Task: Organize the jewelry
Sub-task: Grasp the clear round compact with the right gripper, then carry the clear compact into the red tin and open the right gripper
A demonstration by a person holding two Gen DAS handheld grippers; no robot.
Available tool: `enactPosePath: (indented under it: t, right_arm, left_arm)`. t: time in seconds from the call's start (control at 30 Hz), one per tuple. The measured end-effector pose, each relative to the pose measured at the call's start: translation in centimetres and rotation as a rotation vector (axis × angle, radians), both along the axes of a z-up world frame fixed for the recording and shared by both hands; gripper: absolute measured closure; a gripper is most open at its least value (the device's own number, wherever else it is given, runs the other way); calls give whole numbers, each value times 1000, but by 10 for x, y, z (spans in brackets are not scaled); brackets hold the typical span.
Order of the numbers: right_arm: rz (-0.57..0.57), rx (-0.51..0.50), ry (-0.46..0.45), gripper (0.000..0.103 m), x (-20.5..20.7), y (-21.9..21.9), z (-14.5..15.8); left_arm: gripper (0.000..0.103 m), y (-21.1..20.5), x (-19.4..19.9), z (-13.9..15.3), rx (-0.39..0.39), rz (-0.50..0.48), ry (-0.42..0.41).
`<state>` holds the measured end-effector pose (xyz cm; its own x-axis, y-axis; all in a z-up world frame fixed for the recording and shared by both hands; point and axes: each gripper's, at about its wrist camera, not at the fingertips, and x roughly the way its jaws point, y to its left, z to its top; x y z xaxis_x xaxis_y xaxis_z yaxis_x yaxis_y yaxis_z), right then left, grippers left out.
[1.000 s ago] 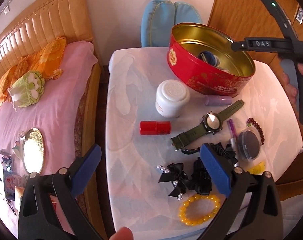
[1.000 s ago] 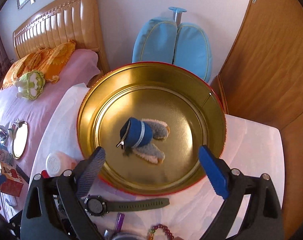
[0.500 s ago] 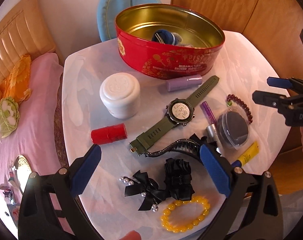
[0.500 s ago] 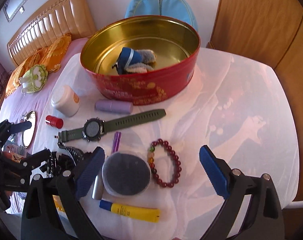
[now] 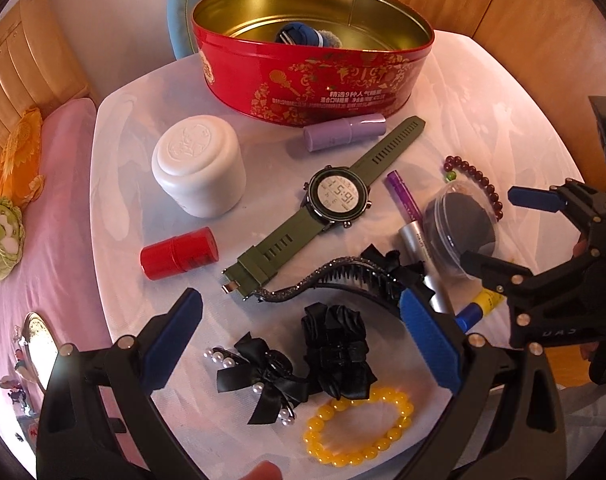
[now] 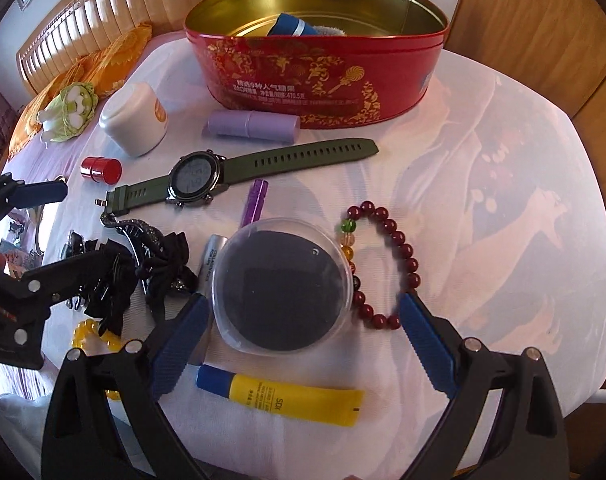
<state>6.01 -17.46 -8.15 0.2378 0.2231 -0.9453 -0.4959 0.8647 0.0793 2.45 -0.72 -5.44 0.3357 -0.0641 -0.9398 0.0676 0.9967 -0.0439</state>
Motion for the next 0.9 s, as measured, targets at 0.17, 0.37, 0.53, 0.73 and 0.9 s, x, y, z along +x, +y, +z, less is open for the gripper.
enactPosePath:
  t: [0.17, 0.37, 0.53, 0.73, 0.9]
  right_arm:
    - [32, -3, 26, 17, -3, 8, -12]
    - [24, 2, 12, 28, -2, 1, -3]
    - [29, 59, -37, 28, -4, -17, 19]
    - [130, 122, -103, 28, 10, -52, 49]
    - [189, 215, -134, 28, 40, -60, 76]
  left_arm:
    - [7, 3, -2, 4, 24, 1, -2]
    - [7, -3, 3, 7, 21, -11, -13]
    - [7, -18, 14, 23, 29, -22, -61]
    - [7, -49, 28, 55, 62, 26, -116]
    - [7, -56, 34, 83, 103, 47, -171]
